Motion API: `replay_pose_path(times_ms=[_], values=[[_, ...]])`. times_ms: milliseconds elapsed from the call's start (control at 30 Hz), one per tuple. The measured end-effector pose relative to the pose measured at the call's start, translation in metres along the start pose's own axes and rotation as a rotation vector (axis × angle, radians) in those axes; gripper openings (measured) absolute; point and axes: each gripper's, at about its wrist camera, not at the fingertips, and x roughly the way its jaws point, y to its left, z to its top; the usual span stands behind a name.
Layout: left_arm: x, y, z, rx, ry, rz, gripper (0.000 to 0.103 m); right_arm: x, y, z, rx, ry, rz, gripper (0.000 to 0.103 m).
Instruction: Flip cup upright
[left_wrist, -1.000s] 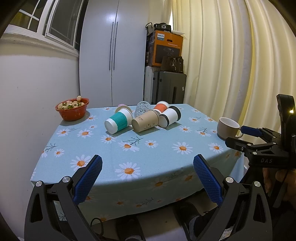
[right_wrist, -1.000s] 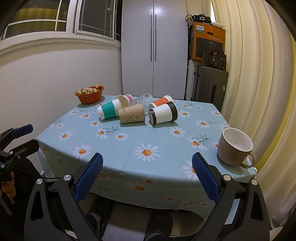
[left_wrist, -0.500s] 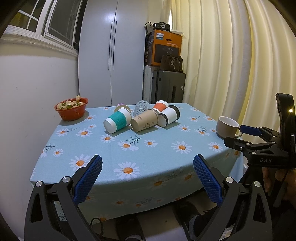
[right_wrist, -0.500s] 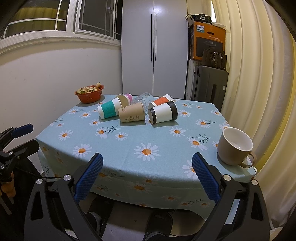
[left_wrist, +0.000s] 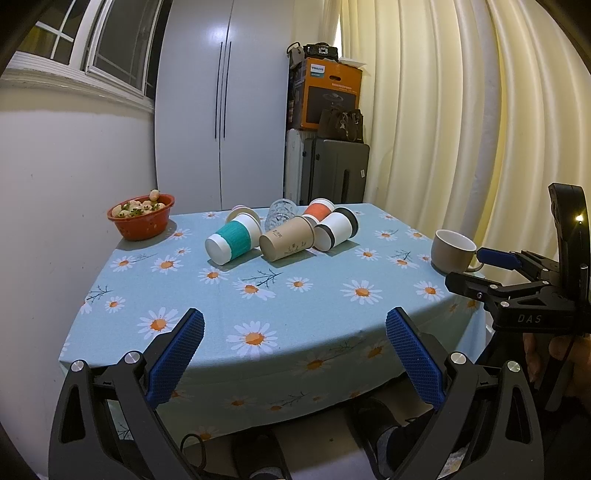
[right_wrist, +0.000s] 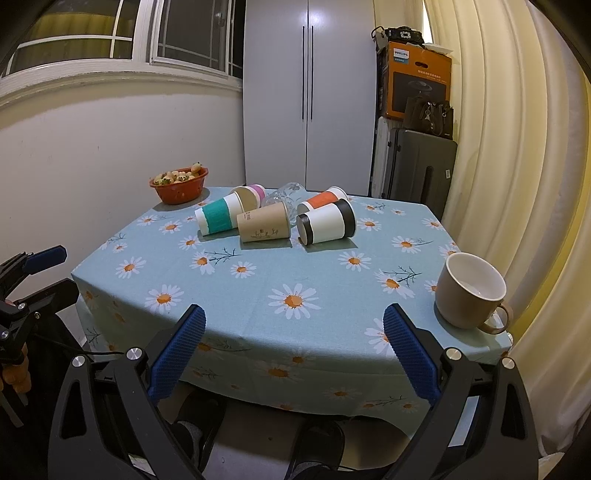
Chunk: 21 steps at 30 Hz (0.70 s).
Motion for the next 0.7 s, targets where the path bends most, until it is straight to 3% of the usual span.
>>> replay_pose_path(times_ms=[700], values=[[0.0002, -0.0013, 0.0000, 0.002, 0.004, 0.000, 0.096, 0.0012, 0.0014, 0.0003, -0.006, 0.011, -0.001, 0.096]])
